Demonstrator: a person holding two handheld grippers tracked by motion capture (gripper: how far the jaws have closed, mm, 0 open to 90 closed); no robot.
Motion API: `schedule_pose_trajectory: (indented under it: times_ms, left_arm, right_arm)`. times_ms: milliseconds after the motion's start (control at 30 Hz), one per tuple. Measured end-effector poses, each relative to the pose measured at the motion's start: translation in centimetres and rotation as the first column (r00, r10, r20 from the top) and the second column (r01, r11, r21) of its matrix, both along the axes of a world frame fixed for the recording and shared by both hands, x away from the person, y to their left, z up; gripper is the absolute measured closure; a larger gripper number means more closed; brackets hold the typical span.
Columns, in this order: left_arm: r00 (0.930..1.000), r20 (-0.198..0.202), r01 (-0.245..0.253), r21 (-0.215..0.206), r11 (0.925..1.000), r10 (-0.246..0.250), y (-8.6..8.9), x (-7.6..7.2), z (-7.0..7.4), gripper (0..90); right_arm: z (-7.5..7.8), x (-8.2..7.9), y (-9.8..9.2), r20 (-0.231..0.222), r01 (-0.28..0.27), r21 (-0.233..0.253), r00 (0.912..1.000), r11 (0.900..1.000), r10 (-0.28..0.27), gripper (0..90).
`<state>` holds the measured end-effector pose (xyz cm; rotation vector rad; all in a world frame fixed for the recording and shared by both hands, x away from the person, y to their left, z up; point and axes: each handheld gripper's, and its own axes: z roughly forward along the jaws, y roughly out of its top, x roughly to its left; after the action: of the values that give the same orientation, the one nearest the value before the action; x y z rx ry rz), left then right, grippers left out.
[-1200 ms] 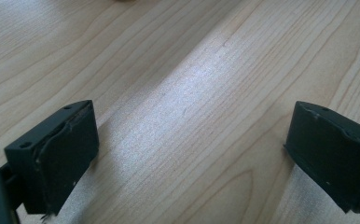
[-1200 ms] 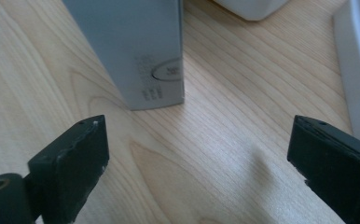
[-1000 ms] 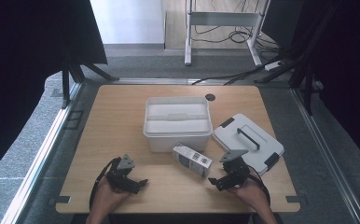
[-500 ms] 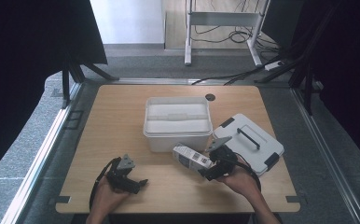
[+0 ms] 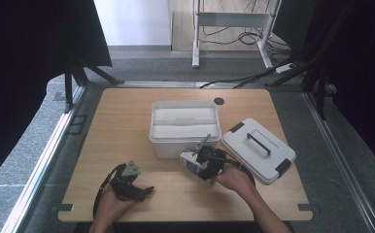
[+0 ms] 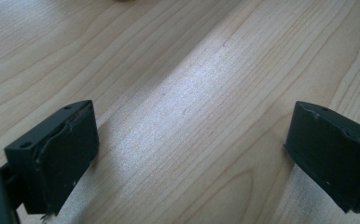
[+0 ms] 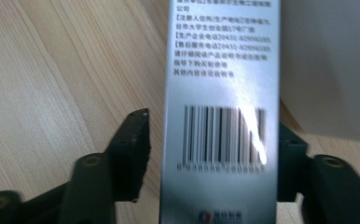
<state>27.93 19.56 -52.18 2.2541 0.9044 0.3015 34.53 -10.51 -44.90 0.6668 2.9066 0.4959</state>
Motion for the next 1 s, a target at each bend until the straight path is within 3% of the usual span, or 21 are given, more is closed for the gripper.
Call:
schedule_pose_trajectory:
  times_ms: [100,367,667,1000]
  left_arm:
    - [1.0000,0.000,0.000,-0.001,1.0000,0.000,0.0,0.0,0.0,2.1]
    - [1.0000,0.000,0.000,0.000,1.0000,0.000,0.0,0.0,0.0,2.1]
    - [1.0000,-0.002,-0.001,-0.004,1.0000,0.001,0.0,0.0,0.0,2.1]
    - [1.0000,-0.001,0.001,-0.001,1.0000,-0.001,0.0,0.0,0.0,2.1]
  right_arm:
    - [-0.1,0.2,0.2,0.001,0.010,-0.029,0.9999,1.000,-0.010,52.8]
    - [0.3,-0.4,-0.3,-0.012,-0.009,-0.007,0.9999,1.000,0.009,55.0]
    - [1.7,-4.3,-0.5,-0.013,-0.079,0.018,0.9968,0.997,0.079,55.0]
    - [0.3,-7.2,-0.4,-0.028,-0.118,0.021,0.9925,0.993,0.119,54.7]
